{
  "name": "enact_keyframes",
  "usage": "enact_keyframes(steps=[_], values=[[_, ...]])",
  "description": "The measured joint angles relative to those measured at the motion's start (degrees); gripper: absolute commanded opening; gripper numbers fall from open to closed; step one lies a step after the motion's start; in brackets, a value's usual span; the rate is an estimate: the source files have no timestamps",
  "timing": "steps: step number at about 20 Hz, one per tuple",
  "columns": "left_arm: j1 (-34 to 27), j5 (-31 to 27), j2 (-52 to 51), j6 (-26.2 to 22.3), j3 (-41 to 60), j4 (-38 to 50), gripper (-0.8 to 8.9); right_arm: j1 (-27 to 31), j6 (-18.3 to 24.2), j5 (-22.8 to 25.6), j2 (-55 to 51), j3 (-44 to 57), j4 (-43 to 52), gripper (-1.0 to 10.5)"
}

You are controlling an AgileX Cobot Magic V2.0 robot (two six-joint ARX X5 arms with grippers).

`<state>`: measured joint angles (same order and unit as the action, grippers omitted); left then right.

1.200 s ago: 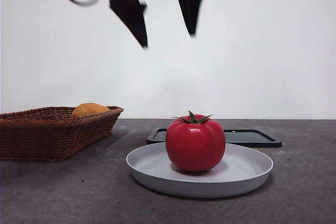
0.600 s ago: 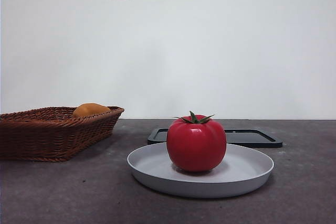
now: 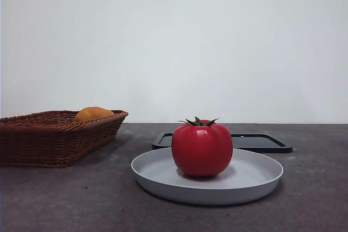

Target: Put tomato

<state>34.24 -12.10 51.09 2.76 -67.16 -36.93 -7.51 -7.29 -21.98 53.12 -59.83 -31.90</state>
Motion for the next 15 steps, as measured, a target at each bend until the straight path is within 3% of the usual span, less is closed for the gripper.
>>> enact_keyframes(steps=[4, 6, 8, 12, 15], values=[[0.02, 0.00, -7.15, 3.96, 13.11, 9.70, 6.56, 0.00, 0.00, 0.00, 0.00, 0.00, -0.02, 5.7], [0.02, 2.05, -8.00, 4.81, 16.37, 10.16, 6.54, 0.00, 0.02, 0.00, 0.00, 0.00, -0.02, 5.7], [0.02, 5.40, -8.22, 5.31, 16.76, 10.25, 6.54, 0.00, 0.02, 0.00, 0.00, 0.00, 0.00, 5.7], [0.02, 5.86, -8.74, 5.51, 16.74, 11.04, 6.55, -0.11, 0.00, -0.79, 0.02, 0.00, -0.07, 5.7], [0.02, 5.86, -8.74, 5.51, 16.76, 11.04, 6.55, -4.35, 0.00, -3.34, 1.86, -0.02, -0.46, 5.7]])
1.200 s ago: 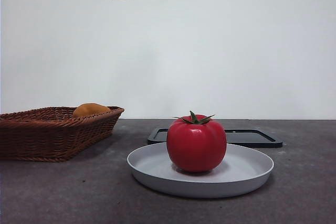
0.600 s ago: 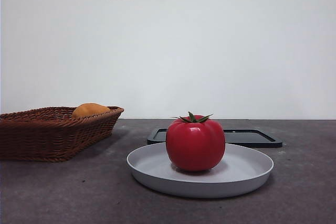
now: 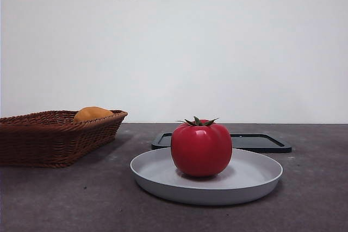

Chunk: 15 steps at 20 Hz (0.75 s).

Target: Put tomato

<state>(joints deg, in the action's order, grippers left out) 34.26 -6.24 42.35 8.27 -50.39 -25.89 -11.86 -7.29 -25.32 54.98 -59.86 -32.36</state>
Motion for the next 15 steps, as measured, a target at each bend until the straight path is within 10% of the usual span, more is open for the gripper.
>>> enact_keyframes(steps=[15], values=[[0.00, 0.00, 0.00, 0.00, 0.00, 0.00, 6.55, -26.93, 2.67, 17.53, 34.05, 0.00, 0.76, 6.7]])
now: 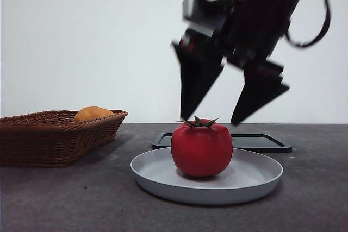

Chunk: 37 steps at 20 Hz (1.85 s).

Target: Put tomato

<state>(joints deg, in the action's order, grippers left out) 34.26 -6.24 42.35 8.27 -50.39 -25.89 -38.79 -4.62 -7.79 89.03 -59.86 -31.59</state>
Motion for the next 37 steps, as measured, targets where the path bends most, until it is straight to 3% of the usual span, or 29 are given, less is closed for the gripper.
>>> enact_keyframes(steps=[11, 16, 23, 27, 31, 37], values=[[0.00, 0.02, 0.00, 0.00, 0.00, 0.00, 6.55, -0.66, 0.31, 0.31, 7.89, 0.00, 6.64, 6.7], [0.00, 0.00, 0.00, 0.00, 0.00, -0.02, 6.55, -0.66, 0.26, 0.33, 8.50, 0.00, 7.45, 3.8], [0.00, 0.02, 0.00, 0.00, 0.00, 0.00, 6.55, -0.44, 0.28, 0.37, 8.59, -1.25, 5.09, 3.6], [0.00, 0.02, 0.00, 0.00, 0.00, 0.00, 6.55, 1.62, 1.29, 3.63, 8.74, -10.54, -2.36, 3.6], [0.00, 0.02, 0.00, 0.00, 0.00, 0.00, 6.55, 6.56, 3.15, 5.03, 10.88, -22.47, -3.34, 3.6], [0.00, 0.02, 0.00, 0.00, -0.02, -0.02, 6.55, 13.55, 4.44, 4.98, 25.44, -41.11, -5.03, 3.7]])
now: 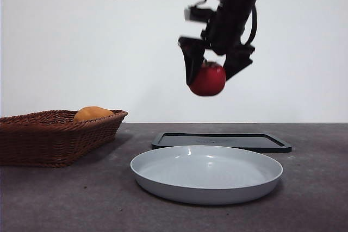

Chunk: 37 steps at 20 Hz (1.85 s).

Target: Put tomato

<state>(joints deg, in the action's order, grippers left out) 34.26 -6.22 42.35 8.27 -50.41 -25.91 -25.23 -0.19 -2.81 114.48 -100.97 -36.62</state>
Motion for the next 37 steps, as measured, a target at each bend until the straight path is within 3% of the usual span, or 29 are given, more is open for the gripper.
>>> enact_keyframes(steps=[5, 13, 15, 18, 20, 25, 30, 32, 37], values=[[0.00, 0.00, 0.00, 0.00, 0.02, 0.02, 6.55, 2.40, 0.04, -0.13, 9.73, -2.89, 0.15, 3.7], [0.00, 0.00, 0.00, 0.00, 0.02, 0.02, 6.55, 3.23, 0.04, -0.17, 12.44, -2.91, 1.73, 3.8], [0.00, 0.00, 0.00, 0.00, 0.00, 0.02, 6.55, 3.23, 0.04, -0.17, 12.44, -2.91, 1.73, 4.5], [0.00, 0.00, 0.00, 0.00, 0.00, 0.02, 6.55, 3.23, 0.17, -0.15, 12.44, -2.91, 1.79, 6.5], [0.00, 0.00, 0.00, 0.00, 0.00, 0.02, 6.55, 3.23, 0.17, -0.15, 12.46, -3.32, 2.12, 6.5], [0.00, 0.00, 0.00, 0.00, 0.00, 0.02, 6.55, 3.58, 0.17, 1.22, 12.22, -20.65, -15.52, 6.5], [0.00, 0.00, 0.00, 0.00, 0.02, 0.02, 6.55, 4.76, -1.33, 6.62, 4.96, -24.15, -35.71, 6.5], [0.00, 0.00, 0.00, 0.00, 0.02, 0.02, 6.55, 6.19, -1.55, 8.87, 4.04, -24.15, -39.78, 6.5], [0.00, 0.00, 0.00, 0.00, 0.02, 0.02, 6.55, 8.70, -1.62, 9.20, -2.38, -23.10, -40.28, 6.5]])
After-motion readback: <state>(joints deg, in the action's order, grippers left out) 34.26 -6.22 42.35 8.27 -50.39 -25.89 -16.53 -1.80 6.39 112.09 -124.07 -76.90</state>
